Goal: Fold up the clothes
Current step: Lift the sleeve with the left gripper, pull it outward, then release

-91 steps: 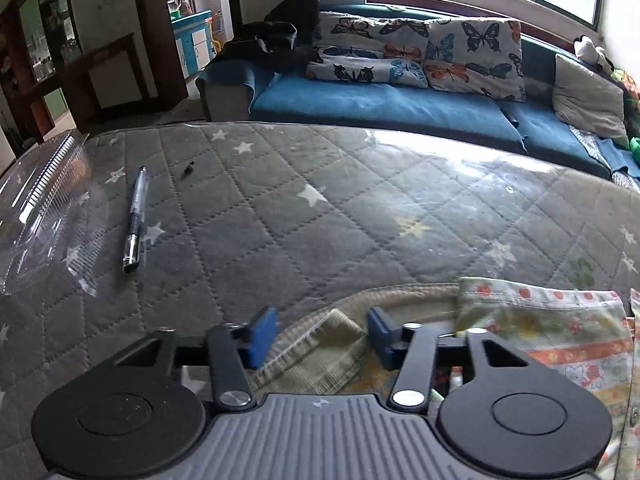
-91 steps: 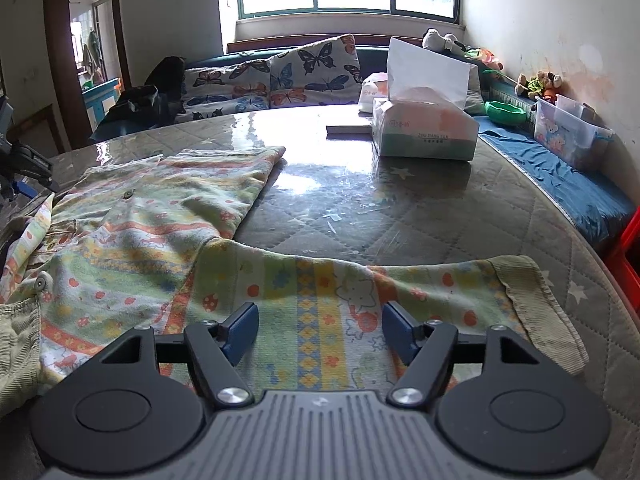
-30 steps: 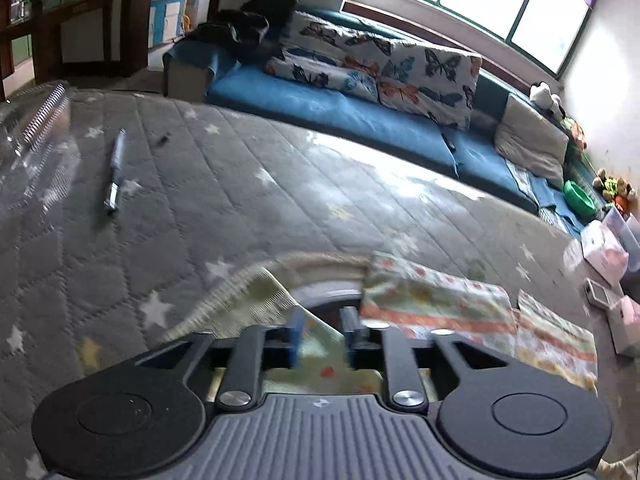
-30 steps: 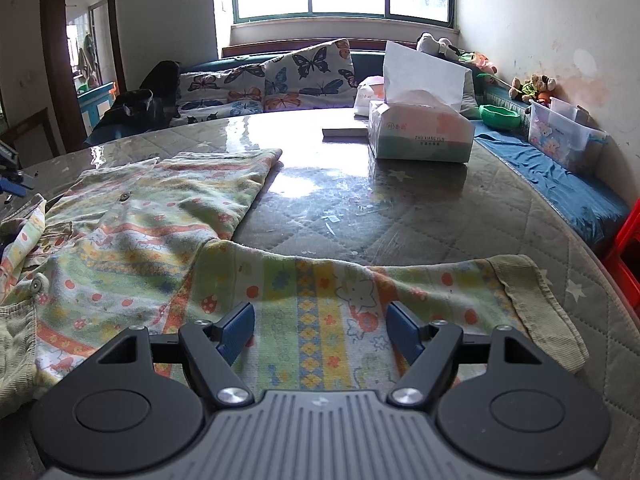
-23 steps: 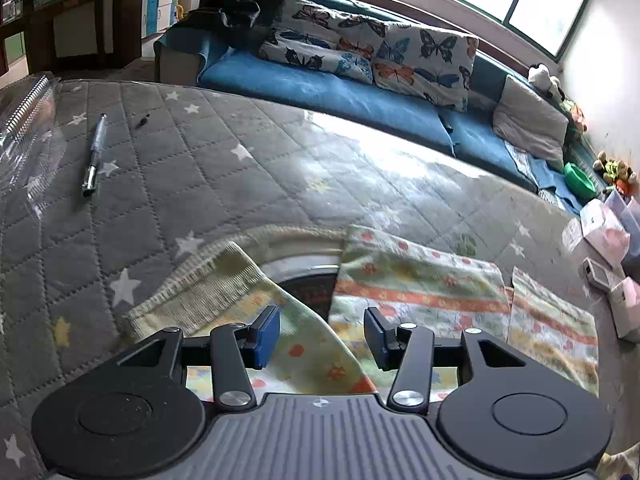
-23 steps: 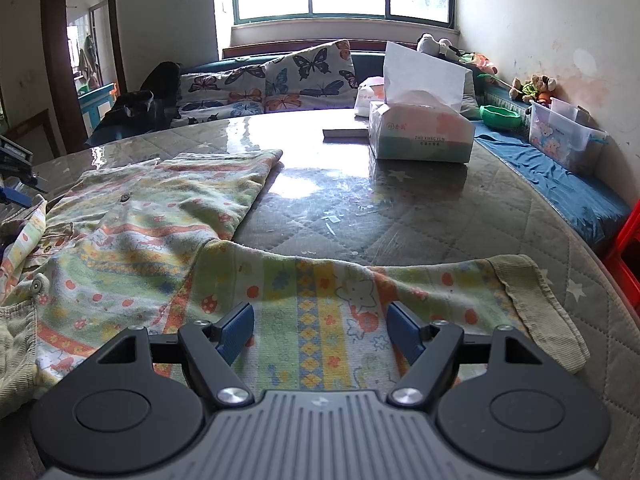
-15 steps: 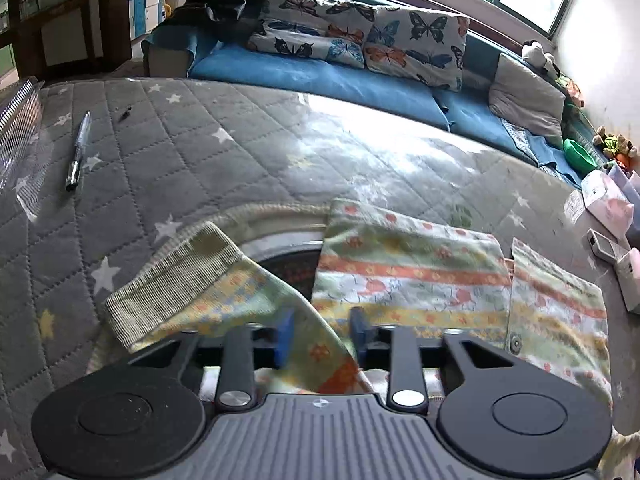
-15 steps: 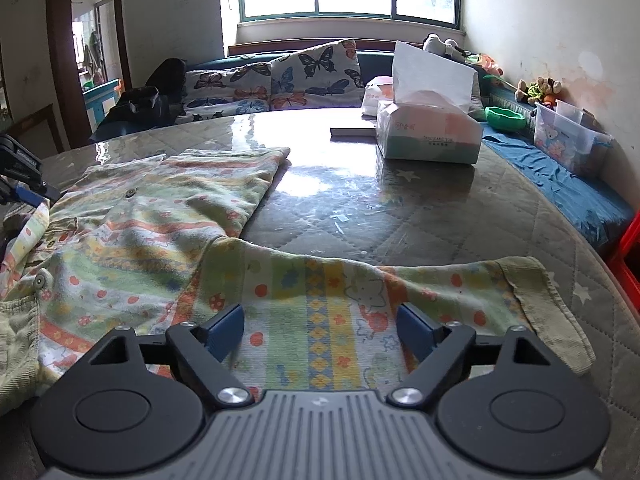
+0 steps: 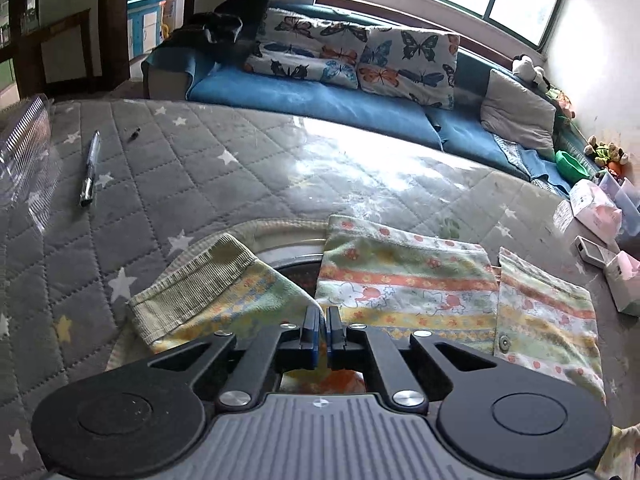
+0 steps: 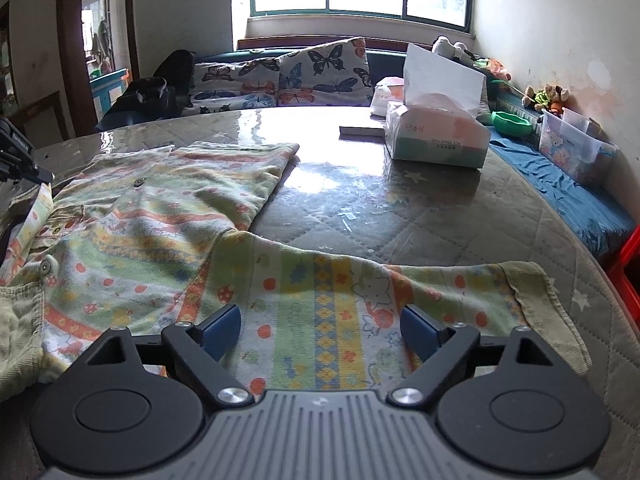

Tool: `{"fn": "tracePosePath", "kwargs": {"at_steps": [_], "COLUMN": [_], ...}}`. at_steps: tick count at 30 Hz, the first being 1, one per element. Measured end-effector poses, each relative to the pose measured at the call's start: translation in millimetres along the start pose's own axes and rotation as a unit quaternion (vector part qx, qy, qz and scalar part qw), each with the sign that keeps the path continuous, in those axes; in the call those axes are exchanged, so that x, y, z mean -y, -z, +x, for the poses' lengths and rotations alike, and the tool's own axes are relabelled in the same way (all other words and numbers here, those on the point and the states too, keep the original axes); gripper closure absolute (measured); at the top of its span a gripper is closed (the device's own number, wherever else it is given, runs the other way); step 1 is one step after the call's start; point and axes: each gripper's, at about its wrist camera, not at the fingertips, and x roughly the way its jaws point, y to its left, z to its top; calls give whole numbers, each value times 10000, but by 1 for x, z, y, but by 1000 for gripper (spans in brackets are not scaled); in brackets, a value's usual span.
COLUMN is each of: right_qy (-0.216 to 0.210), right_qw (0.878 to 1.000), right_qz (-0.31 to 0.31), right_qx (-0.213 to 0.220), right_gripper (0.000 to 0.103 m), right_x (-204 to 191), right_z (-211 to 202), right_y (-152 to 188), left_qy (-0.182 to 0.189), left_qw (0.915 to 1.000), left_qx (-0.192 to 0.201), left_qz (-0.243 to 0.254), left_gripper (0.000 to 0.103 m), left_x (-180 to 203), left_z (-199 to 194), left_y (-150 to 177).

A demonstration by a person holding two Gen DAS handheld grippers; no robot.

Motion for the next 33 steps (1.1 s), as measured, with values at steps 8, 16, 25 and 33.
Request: {"fn": "tracePosePath", "kwargs": {"at_steps": [8,16,25,33], "right_qy": [-56,-169,-336,-553], "right_qw": [9998,9989,9970,9937], "right_qz": [-162,-376,-620,-896], "right_qx": [85,208,304,387], "right_gripper": [14,13,13,10], "right_x": [-7,-21,-41,-65], "right_z": [-8,-18,-28,-38], "right_y": [-3,-6,-9,-9], "left_qy": [-28,-52,-140,-438], "left_qw": [9996,9987,9968,9937], "left_qx": [294,502,777,993], "left_qz": [30,-38,-123,-270], "left_gripper": [100,101,101,101], "left_x": [-8,-21,-44,-82], "left_z": [-26,-50,-80,-108], "left_y": [6,15,28,51]}}
